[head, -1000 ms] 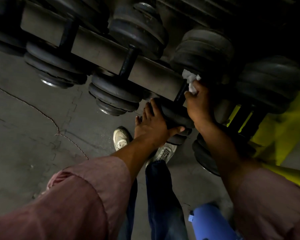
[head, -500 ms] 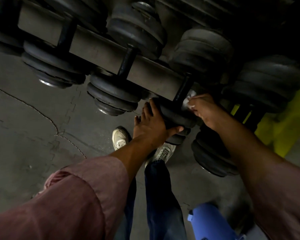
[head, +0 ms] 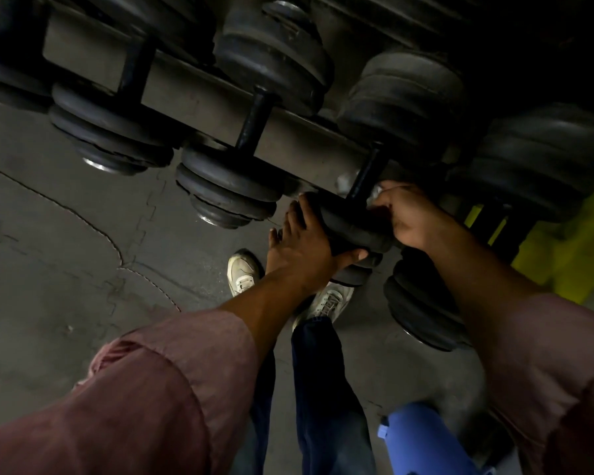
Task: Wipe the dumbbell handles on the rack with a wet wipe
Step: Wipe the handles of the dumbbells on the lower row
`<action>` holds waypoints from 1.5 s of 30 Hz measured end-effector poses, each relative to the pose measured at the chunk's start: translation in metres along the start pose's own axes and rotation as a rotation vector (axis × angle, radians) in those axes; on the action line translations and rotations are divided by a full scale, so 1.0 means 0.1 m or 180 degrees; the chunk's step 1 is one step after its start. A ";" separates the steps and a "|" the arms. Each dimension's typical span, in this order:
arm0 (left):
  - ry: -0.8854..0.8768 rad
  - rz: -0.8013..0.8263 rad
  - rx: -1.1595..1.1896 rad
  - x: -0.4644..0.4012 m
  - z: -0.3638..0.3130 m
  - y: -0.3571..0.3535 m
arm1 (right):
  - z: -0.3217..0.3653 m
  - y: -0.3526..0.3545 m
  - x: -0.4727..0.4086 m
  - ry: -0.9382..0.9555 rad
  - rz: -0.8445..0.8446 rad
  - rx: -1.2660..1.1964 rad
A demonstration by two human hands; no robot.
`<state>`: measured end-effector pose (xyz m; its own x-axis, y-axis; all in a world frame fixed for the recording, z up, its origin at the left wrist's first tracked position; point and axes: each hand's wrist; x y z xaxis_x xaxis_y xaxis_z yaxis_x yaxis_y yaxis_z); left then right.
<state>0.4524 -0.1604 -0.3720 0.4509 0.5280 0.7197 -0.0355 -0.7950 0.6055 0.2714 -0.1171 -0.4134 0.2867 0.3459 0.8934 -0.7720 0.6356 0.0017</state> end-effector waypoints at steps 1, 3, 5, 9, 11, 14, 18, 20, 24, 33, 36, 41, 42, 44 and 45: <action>0.0001 -0.0005 -0.0002 0.00 0.00 0.00 | 0.00 0.01 -0.02 -0.0079 0.0045 0.0164; -0.0010 -0.0013 -0.0002 -0.01 0.00 0.00 | 0.01 0.03 -0.06 -0.0222 0.0027 0.0289; -0.0028 -0.0030 -0.0004 0.00 0.00 0.00 | 0.03 0.03 -0.09 -0.0274 0.0078 0.0107; -0.0037 -0.0022 -0.0025 0.00 0.00 -0.01 | 0.09 0.13 -0.18 0.0167 -0.0113 -0.1578; -0.0030 -0.0030 -0.0053 0.00 0.00 -0.01 | 0.09 0.16 -0.21 0.0252 -0.0061 -0.2001; -0.0010 0.0007 -0.0032 -0.01 0.02 -0.02 | 0.00 0.14 -0.16 0.0210 0.0018 -0.1108; -0.0036 0.0023 -0.0061 -0.02 0.01 -0.01 | -0.05 0.11 -0.05 0.0194 -0.0008 0.0407; -0.0036 0.0031 -0.0079 -0.02 0.01 -0.01 | -0.03 0.11 -0.03 0.0172 -0.0031 0.0780; -0.0015 -0.0009 -0.0061 -0.02 0.02 -0.02 | 0.00 0.07 -0.12 0.0149 -0.0122 0.0239; -0.0011 0.0025 -0.0049 -0.03 0.04 -0.04 | -0.09 0.12 -0.22 0.0339 -0.0082 -0.0635; -0.0027 0.0015 -0.0071 -0.03 0.03 -0.03 | -0.17 0.14 -0.13 0.0284 0.0024 0.0564; -0.0041 -0.0019 -0.0101 -0.02 0.02 -0.01 | -0.01 0.21 -0.05 0.0556 0.0147 0.2209; -0.0038 -0.0008 -0.0087 -0.02 0.02 0.00 | 0.05 0.20 -0.02 0.0595 0.0137 0.2363; -0.0037 0.0014 -0.0064 -0.02 0.03 0.00 | 0.17 0.13 0.08 0.0919 0.0135 0.2276; -0.0042 0.0009 -0.0063 -0.01 0.03 -0.01 | 0.20 0.08 0.14 0.1224 0.0053 0.2258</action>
<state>0.4544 -0.1614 -0.3745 0.4625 0.5216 0.7170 -0.0545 -0.7904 0.6101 0.2575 -0.1213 -0.3921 0.3475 0.6467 0.6790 -0.9171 0.0834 0.3900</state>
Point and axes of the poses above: each hand's wrist, its own x-axis away from the middle knuckle, its own y-axis out of the back of the hand, z = x × y, and after that the axes turned 4 degrees about -x, right-handed
